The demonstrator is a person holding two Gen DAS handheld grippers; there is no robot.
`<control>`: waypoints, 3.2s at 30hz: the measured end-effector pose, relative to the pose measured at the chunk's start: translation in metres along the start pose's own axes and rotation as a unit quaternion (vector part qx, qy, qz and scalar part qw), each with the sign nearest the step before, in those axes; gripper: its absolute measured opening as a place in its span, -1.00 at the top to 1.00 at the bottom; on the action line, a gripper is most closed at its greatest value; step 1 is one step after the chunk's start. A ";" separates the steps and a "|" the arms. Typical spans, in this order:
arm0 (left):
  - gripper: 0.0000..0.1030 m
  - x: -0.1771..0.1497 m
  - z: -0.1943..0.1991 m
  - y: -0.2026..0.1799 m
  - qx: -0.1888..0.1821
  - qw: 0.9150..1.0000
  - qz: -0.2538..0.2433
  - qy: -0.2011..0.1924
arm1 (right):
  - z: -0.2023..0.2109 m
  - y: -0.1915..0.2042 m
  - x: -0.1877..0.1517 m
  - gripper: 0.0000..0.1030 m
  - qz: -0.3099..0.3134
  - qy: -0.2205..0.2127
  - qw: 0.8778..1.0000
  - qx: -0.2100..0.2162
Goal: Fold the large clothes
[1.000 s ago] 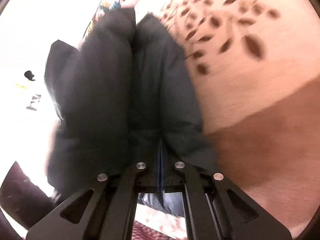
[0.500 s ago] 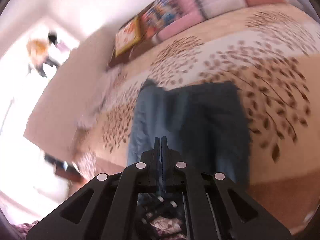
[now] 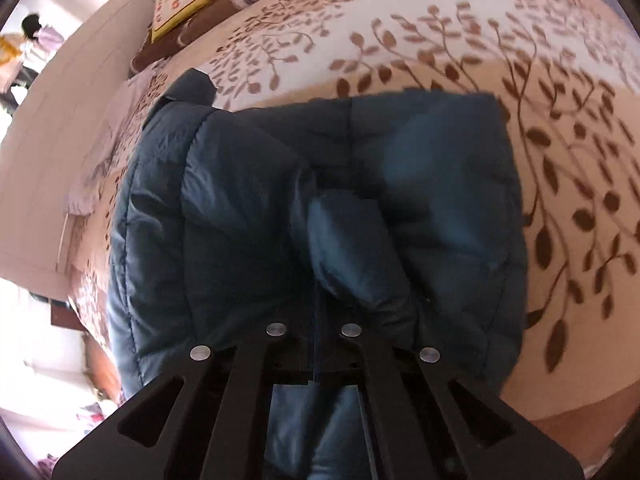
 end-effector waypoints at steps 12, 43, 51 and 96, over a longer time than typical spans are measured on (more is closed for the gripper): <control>0.19 -0.007 0.112 0.056 -0.059 0.993 0.095 -0.024 | 0.009 0.002 -0.007 1.00 -0.016 -0.017 1.000 -0.009; -0.49 -0.037 0.141 0.146 0.011 0.967 0.253 -0.020 | 0.075 -0.017 -0.135 1.00 -0.048 -0.141 0.988 -0.035; -0.65 -0.040 0.132 0.197 0.004 0.938 0.346 -0.019 | 0.118 -0.026 -0.121 -0.48 -0.112 -0.185 0.976 0.002; -0.38 -0.036 0.097 0.406 0.140 0.924 0.355 -0.034 | -0.095 0.122 -0.010 0.56 0.040 -0.102 0.993 -0.034</control>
Point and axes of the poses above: each gripper's, at about its wrist camera, not at the fingertips, and z roughly against the way its jaws point, y to its left, x to its top, the point moved 2 cm from there along -z, roughly the way its jaws point, and after that the axes turned 2 degrees about x, right-handed, at the moved point
